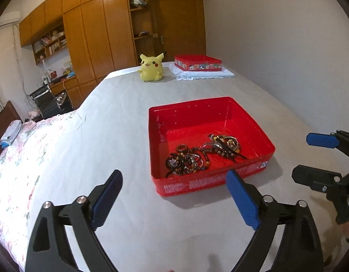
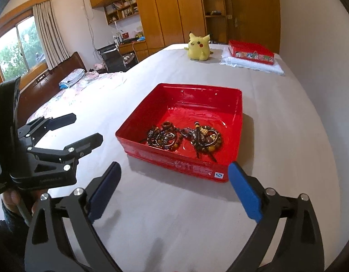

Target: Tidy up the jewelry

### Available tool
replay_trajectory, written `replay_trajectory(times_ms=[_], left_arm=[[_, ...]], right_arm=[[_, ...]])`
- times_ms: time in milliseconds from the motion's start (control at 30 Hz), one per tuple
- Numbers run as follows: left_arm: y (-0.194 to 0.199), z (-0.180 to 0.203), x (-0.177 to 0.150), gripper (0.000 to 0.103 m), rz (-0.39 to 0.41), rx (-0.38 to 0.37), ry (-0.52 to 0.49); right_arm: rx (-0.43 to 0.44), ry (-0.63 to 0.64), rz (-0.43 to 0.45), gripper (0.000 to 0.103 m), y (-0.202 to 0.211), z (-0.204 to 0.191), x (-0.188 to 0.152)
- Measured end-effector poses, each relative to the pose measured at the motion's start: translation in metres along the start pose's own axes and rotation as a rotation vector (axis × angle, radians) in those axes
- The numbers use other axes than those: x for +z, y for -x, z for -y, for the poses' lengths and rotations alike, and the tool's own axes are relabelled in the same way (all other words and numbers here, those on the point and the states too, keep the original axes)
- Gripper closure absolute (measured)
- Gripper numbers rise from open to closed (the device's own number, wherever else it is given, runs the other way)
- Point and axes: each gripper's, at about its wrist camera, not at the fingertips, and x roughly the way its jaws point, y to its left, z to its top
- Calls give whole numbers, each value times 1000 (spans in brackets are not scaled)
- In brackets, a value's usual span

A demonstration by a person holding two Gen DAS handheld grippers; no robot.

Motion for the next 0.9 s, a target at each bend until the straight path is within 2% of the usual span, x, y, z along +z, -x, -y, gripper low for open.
replay_trajectory(times_ms=[67, 233, 400, 500, 733, 900], left_arm=[[9, 1, -2, 8, 0, 1, 6], [29, 0, -7, 4, -1, 30, 41], [44, 2, -9, 4, 7, 42, 22], [50, 4, -9, 4, 7, 37, 20], [52, -3, -2, 4, -22, -5, 47], [41, -10, 10, 4, -59, -3, 63]], right_arm=[[-18, 3, 5, 4, 7, -5, -3], [-40, -28, 2, 3, 17, -11, -7], [-118, -61, -21, 3, 18, -11, -7], [-135, -100, -32, 3, 19, -9, -4], [-71, -133, -79, 3, 15, -8, 7], [-87, -119, -93, 3, 8, -9, 20]])
